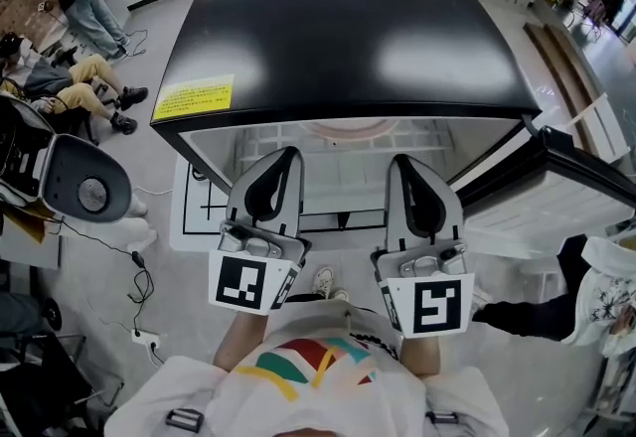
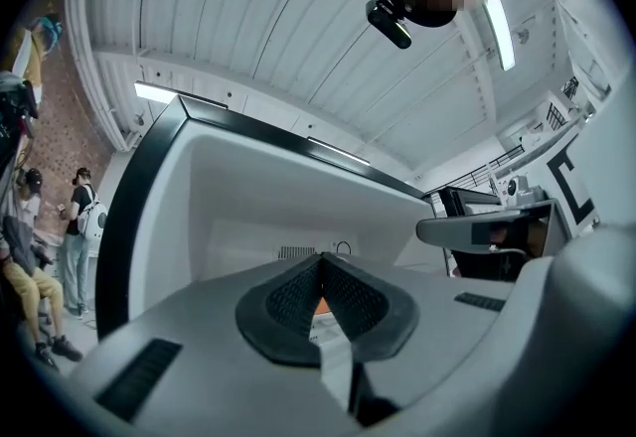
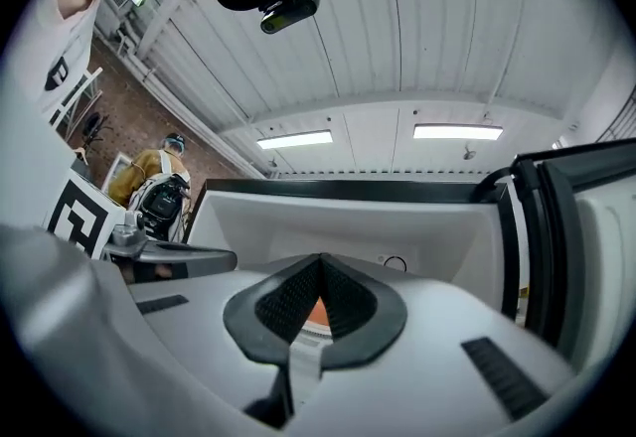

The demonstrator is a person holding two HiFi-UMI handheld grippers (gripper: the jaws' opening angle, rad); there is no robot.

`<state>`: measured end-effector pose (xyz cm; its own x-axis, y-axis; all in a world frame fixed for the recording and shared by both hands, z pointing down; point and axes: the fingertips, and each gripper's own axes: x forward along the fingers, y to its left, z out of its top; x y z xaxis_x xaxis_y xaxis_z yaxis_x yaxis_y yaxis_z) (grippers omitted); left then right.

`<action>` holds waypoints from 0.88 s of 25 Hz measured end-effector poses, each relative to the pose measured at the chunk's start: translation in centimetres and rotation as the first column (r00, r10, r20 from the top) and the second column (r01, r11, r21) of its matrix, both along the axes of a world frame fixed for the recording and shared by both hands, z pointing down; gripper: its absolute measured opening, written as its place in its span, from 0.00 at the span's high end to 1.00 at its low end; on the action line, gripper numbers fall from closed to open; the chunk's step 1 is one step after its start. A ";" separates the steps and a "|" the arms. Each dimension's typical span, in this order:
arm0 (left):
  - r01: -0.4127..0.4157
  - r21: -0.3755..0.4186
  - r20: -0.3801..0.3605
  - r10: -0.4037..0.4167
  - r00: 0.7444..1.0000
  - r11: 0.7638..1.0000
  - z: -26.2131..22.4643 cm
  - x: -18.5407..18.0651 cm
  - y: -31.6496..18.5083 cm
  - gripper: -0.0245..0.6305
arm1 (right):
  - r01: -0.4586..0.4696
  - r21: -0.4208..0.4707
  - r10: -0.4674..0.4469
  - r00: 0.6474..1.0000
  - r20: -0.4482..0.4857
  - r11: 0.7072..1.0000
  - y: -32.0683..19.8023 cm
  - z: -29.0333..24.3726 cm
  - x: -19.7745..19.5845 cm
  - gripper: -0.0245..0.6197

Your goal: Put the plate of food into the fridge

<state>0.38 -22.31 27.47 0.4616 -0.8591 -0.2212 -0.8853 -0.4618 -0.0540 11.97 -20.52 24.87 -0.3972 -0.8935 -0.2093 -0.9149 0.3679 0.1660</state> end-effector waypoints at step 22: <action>-0.021 -0.005 0.008 0.021 1.000 1.000 0.3 1.1 0.3 0.96 | -0.026 -0.087 0.022 0.999 -0.048 0.996 -0.1 3.8 0.0 0.96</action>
<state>1.49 -22.04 27.81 0.4812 -0.8502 -0.2134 -0.8750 -0.4806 -0.0585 11.94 -20.64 28.72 -0.3829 -0.9170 -0.1120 -0.9157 0.3608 0.1770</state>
